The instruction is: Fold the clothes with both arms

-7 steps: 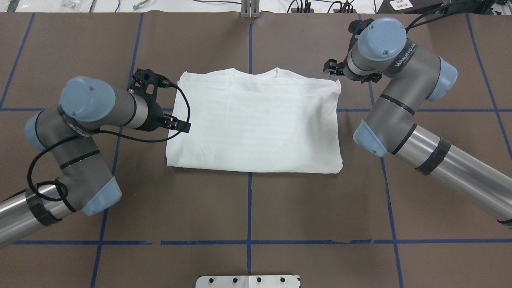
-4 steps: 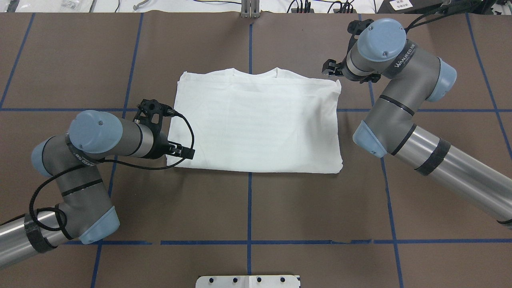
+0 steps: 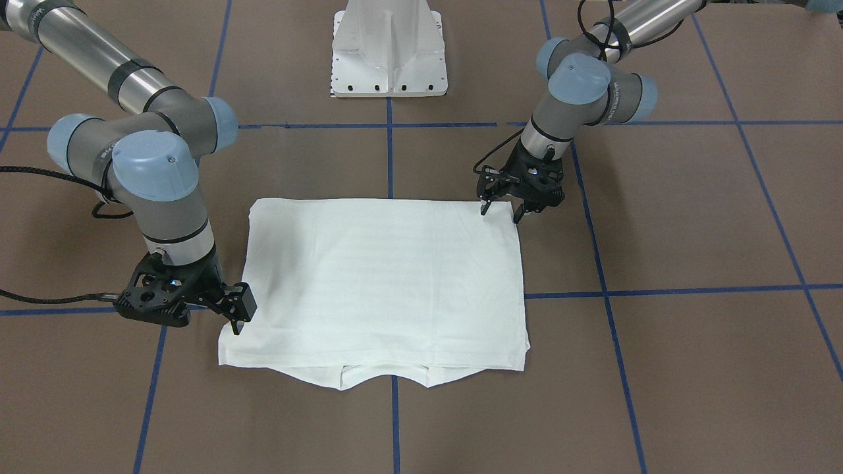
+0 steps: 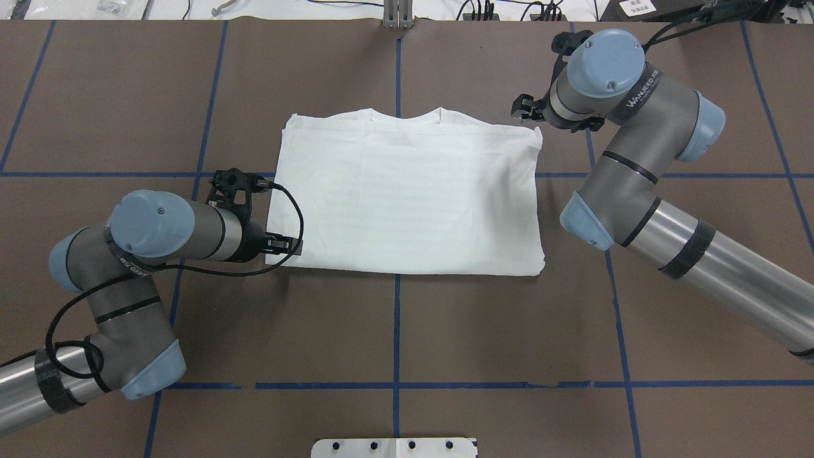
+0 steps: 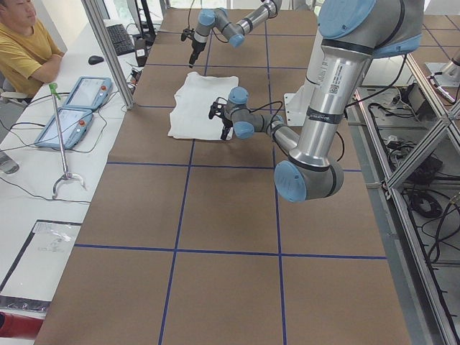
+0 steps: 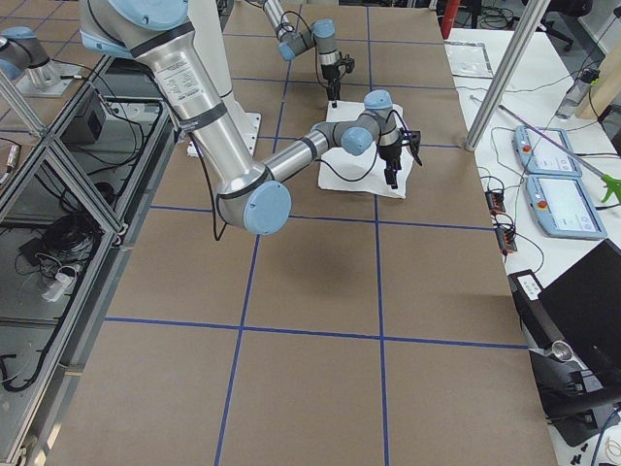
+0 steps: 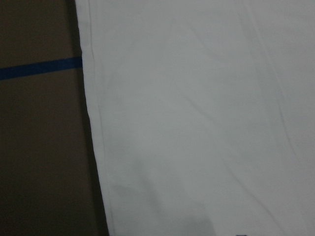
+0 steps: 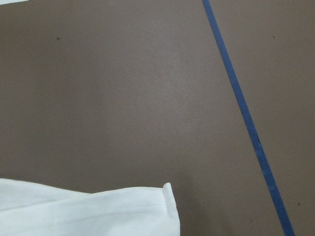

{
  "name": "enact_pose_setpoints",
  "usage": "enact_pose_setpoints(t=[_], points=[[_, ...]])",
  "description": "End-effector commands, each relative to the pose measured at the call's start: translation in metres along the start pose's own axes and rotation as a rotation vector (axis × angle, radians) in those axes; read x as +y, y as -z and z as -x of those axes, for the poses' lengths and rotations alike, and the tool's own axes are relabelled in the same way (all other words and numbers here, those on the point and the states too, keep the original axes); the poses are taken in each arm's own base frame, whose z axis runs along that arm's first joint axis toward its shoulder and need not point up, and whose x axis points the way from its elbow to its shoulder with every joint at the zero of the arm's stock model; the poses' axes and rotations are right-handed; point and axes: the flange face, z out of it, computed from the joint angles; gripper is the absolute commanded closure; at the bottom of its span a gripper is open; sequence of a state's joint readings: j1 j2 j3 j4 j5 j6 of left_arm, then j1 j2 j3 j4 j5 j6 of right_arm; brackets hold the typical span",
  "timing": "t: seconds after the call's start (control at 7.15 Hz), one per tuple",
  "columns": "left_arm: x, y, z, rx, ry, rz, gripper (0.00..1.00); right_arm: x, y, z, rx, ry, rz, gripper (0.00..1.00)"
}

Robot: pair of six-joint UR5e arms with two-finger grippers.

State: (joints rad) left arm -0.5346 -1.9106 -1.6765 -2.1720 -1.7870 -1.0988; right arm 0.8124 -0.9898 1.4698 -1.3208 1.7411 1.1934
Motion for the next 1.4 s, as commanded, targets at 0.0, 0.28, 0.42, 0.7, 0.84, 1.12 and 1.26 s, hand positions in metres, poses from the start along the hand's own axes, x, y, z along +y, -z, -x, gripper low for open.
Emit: enact_pose_setpoints(t=[0.0, 0.28, 0.42, 0.7, 0.84, 1.12, 1.26], points=[[0.004, -0.002, -0.002, -0.002, 0.004, -0.001, 0.37, 0.0, 0.001, 0.002, -0.003, 0.001, -0.001, 0.0], [0.012, -0.005, -0.008, 0.003, 0.004, 0.009, 0.68, 0.0, 0.001, 0.001, -0.002, 0.001, 0.0, 0.0], [0.014, -0.005, -0.008, 0.003, 0.001, 0.011, 0.82, 0.0, 0.002, 0.004, -0.006, 0.003, -0.002, 0.0], [0.014, -0.001, -0.011, 0.007, -0.008, 0.003, 1.0, 0.0, 0.002, 0.004, -0.006, 0.003, 0.0, 0.0], [0.021, 0.012, -0.001, 0.011, -0.042, 0.003, 1.0, 0.0, 0.003, 0.005, -0.008, 0.002, -0.001, 0.0], [-0.007, 0.054, 0.065, -0.061, -0.232, -0.06, 1.0, 0.002, 0.003, 0.007, -0.011, -0.008, 0.001, 0.0], [-0.047, 0.063, 0.113, -0.145, -0.294, -0.098, 1.0, 0.006, 0.005, 0.011, -0.019, -0.005, 0.001, 0.0]])
